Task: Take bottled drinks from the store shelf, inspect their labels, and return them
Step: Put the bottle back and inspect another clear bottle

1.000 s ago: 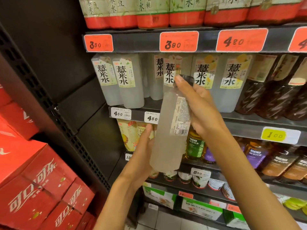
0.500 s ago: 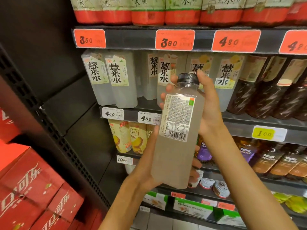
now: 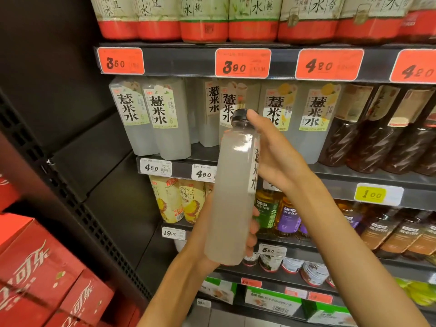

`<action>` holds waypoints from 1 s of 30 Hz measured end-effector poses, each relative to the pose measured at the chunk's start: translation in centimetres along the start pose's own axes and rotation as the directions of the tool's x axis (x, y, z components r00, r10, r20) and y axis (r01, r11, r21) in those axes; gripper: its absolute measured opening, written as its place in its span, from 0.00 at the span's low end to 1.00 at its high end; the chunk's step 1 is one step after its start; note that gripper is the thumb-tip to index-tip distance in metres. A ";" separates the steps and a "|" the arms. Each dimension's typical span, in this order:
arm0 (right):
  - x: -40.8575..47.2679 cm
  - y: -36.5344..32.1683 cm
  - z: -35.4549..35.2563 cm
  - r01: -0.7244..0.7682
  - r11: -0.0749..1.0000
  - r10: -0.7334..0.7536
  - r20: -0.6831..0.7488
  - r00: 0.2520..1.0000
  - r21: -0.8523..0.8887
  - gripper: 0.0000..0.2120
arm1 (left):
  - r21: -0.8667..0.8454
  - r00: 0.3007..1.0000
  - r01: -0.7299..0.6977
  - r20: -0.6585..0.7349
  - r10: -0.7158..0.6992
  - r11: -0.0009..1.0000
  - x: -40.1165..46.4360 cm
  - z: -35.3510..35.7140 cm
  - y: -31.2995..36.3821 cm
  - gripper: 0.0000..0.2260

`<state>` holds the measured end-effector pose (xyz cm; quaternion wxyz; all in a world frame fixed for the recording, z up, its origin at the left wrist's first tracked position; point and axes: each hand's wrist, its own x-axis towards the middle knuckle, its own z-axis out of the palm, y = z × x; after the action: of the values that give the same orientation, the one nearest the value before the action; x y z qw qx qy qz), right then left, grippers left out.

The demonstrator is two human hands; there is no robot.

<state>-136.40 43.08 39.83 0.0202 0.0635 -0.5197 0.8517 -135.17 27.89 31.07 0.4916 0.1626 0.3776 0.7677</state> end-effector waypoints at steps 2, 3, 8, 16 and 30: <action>0.0 0.7 0.1 -0.062 0.997 0.061 0.025 0.998 0.051 0.20 | -0.122 0.984 0.072 0.171 -0.050 0.990 -0.1 0.2 -0.3 0.24; 0.0 0.9 0.1 -0.073 0.994 0.071 0.026 0.997 0.079 0.21 | -0.128 0.977 0.089 0.205 -0.061 0.988 -0.1 0.3 -0.3 0.25; 0.3 0.4 0.0 0.042 0.996 -0.048 -0.066 0.997 -0.085 0.15 | 0.225 0.995 -0.071 -0.046 0.083 0.972 -0.5 0.7 1.0 0.31; 0.2 -0.8 0.1 0.029 0.914 -0.129 -0.222 0.967 -0.405 0.21 | 0.216 0.955 -0.192 -0.182 0.233 0.957 -0.4 3.0 0.8 0.27; 0.2 0.8 -0.2 -0.245 0.909 0.314 -0.166 0.935 0.338 0.23 | 0.027 0.999 -0.029 0.029 0.029 0.999 -3.7 3.2 1.9 0.42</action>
<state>-136.68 42.88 39.04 -0.0565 -0.1025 -0.3769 0.9188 -132.67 25.54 35.07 0.4834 0.1859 0.3787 0.7670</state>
